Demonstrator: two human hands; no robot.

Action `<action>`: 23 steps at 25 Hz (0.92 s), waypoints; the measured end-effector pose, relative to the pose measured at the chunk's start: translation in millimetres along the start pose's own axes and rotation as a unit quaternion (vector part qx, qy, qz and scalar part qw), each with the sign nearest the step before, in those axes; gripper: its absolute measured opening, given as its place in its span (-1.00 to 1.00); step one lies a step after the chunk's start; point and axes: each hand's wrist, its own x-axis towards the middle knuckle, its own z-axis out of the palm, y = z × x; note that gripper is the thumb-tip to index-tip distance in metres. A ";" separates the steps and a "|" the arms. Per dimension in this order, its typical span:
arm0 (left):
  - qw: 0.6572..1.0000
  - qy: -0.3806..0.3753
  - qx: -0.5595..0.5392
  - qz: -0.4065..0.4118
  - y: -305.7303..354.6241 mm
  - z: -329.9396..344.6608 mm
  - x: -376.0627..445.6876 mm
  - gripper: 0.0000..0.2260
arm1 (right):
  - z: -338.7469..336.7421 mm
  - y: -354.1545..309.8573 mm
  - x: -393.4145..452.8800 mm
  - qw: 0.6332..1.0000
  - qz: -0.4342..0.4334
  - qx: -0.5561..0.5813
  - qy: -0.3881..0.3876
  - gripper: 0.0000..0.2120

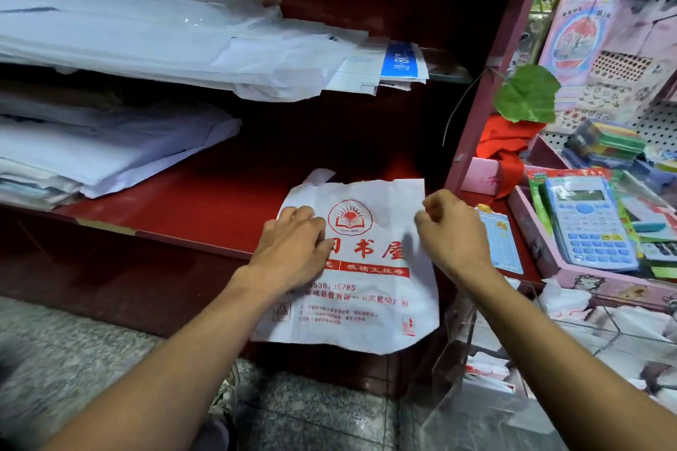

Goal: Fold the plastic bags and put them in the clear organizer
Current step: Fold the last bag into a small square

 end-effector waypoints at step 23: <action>0.987 -0.156 0.015 -0.012 -31.1 17.6 19.4 -0.47 | 19.8 -11.3 -19.0 0.957 -0.245 -0.125 -0.092 -0.70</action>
